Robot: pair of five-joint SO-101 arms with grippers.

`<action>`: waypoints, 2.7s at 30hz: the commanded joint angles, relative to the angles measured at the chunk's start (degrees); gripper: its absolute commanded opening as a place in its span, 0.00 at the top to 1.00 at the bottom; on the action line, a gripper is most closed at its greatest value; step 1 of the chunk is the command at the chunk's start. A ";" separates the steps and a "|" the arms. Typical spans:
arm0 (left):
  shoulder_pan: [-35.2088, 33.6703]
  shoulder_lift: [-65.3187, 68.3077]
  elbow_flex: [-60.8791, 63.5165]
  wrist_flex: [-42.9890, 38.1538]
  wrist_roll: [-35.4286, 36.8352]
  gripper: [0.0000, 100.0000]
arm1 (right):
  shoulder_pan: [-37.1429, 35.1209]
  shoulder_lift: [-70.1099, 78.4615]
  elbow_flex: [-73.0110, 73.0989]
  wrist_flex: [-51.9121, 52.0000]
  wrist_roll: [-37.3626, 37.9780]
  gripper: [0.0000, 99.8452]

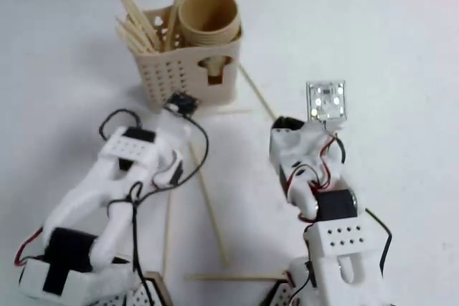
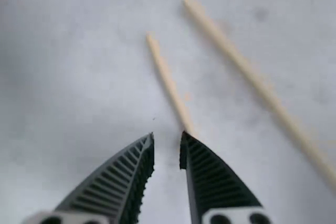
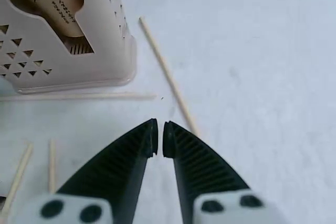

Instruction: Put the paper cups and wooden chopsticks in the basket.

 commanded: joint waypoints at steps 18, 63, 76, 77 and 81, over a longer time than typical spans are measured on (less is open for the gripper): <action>1.01 7.16 -11.78 11.16 7.91 0.75 | 0.40 -1.19 -0.35 -0.40 -0.35 0.97; 7.96 -15.16 -71.65 25.93 2.81 0.98 | 0.57 -1.19 0.62 -0.75 -0.44 0.97; -3.91 -6.29 -72.53 -4.75 5.10 0.98 | 0.57 -1.19 1.23 -1.63 -0.44 0.97; -4.70 -4.26 -72.62 -5.80 6.68 0.98 | 0.57 -1.19 1.23 -1.63 -0.44 0.97; -7.16 2.33 -72.70 -8.35 11.78 0.98 | 0.57 -1.19 1.23 -1.63 -0.44 0.97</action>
